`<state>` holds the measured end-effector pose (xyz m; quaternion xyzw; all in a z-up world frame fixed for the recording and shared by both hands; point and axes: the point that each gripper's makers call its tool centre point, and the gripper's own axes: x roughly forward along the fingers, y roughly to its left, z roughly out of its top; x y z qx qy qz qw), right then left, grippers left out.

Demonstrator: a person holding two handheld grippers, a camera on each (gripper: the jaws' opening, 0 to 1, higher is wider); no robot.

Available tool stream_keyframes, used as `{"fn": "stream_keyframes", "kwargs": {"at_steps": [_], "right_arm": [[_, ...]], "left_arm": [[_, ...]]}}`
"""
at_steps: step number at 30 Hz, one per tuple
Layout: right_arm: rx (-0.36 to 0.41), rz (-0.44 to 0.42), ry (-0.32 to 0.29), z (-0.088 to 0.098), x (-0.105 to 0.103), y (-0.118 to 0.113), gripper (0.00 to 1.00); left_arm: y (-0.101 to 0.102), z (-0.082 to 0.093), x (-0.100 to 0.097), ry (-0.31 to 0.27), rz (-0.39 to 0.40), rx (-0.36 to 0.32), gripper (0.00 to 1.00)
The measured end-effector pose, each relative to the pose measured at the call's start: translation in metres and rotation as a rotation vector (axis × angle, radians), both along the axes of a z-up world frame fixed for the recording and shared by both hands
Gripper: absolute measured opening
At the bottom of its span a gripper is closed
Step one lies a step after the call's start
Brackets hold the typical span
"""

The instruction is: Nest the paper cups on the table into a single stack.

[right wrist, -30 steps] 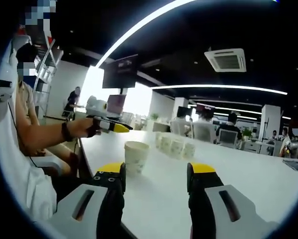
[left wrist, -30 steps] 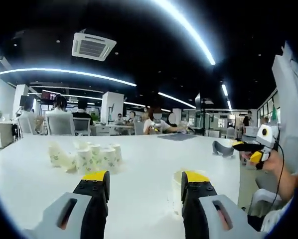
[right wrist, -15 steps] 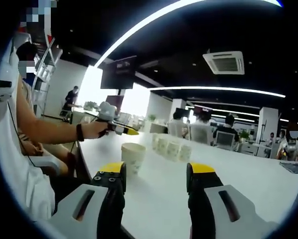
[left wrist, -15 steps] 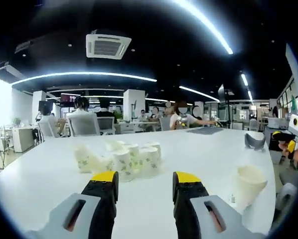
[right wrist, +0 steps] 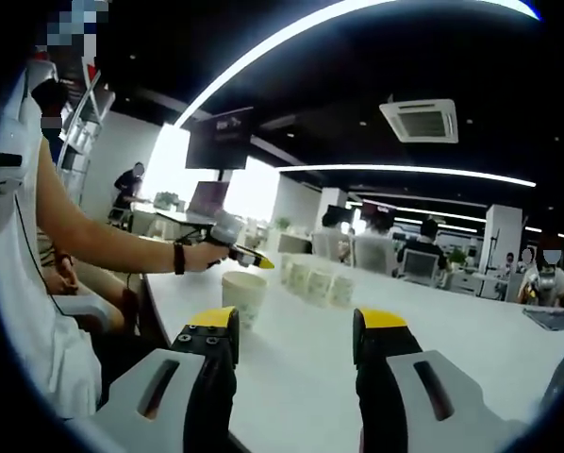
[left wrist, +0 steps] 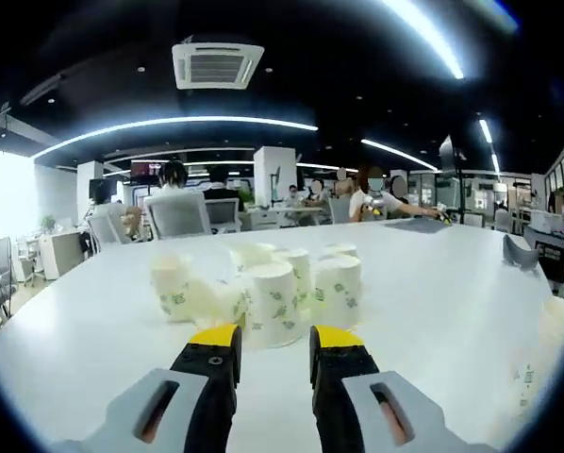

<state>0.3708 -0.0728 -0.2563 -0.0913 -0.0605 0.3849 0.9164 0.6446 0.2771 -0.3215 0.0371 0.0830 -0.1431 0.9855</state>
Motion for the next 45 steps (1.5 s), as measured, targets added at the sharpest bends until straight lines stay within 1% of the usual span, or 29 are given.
{"fn": "stream_keyframes", "kwargs": {"at_steps": [1,4,5,6,10,13,16,18,20,21,23,25,28,31,32,35,36,37,38,39,41,45], "right_arm": [[0.001,0.0,0.0,0.0,0.0,-0.001,0.51],[0.001,-0.004,0.0,0.0,0.001,-0.003,0.51],[0.002,-0.004,0.001,0.0,0.001,-0.003,0.51],[0.002,-0.005,0.003,-0.001,0.002,-0.004,0.51],[0.002,-0.008,0.005,-0.001,0.003,-0.006,0.51],[0.001,-0.015,0.007,-0.001,0.005,-0.008,0.51],[0.002,-0.022,0.009,-0.001,0.006,-0.011,0.51],[0.001,-0.027,0.014,-0.003,0.008,-0.013,0.51],[0.002,-0.03,0.018,-0.005,0.009,-0.013,0.51],[0.005,-0.029,0.019,-0.005,0.009,-0.013,0.51],[0.009,-0.027,0.017,-0.004,0.009,-0.013,0.51],[0.011,-0.027,0.019,-0.004,0.011,-0.013,0.51],[0.011,-0.031,0.025,-0.006,0.013,-0.015,0.51],[0.013,-0.036,0.029,-0.007,0.015,-0.017,0.51],[0.013,-0.037,0.029,-0.007,0.015,-0.017,0.51],[0.016,-0.036,0.032,-0.008,0.016,-0.017,0.51],[0.016,-0.035,0.034,-0.009,0.017,-0.016,0.51],[0.015,-0.035,0.037,-0.01,0.017,-0.016,0.51],[0.013,-0.034,0.038,-0.01,0.017,-0.015,0.51],[0.012,-0.032,0.038,-0.01,0.016,-0.015,0.51],[0.011,-0.03,0.038,-0.01,0.016,-0.014,0.51],[0.009,-0.036,0.032,-0.008,0.016,-0.016,0.51]], "left_arm": [[0.004,-0.002,0.005,0.003,0.016,0.013,0.26],[0.016,-0.005,0.023,0.012,0.048,0.002,0.17],[0.019,-0.007,0.027,0.02,0.057,0.008,0.13],[0.022,-0.01,0.031,0.025,0.064,0.009,0.12],[0.031,-0.016,0.047,0.046,0.084,-0.019,0.12],[0.033,-0.019,0.055,0.053,0.092,-0.013,0.12],[0.032,-0.018,0.06,0.048,0.093,-0.015,0.12],[0.031,-0.018,0.064,0.045,0.091,0.007,0.13],[0.033,-0.019,0.068,0.044,0.094,0.031,0.17],[0.036,-0.02,0.07,0.039,0.106,0.054,0.19],[0.038,-0.022,0.074,0.045,0.104,0.054,0.18],[0.035,-0.022,0.07,0.046,0.106,0.044,0.17],[0.029,-0.019,0.063,0.033,0.096,0.039,0.13],[0.026,-0.016,0.055,0.028,0.093,0.048,0.03],[0.025,-0.015,0.054,0.024,0.089,0.051,0.01],[0.026,-0.014,0.053,0.019,0.084,0.051,0.01],[0.024,-0.013,0.053,0.013,0.076,0.031,0.03],[0.024,-0.013,0.054,0.018,0.082,0.028,0.1],[0.023,-0.014,0.055,0.022,0.085,0.026,0.15],[0.021,-0.015,0.056,0.023,0.083,0.024,0.16],[0.019,-0.019,0.058,0.033,0.082,0.044,0.13],[0.015,-0.021,0.062,0.04,0.083,0.044,0.11]]}}
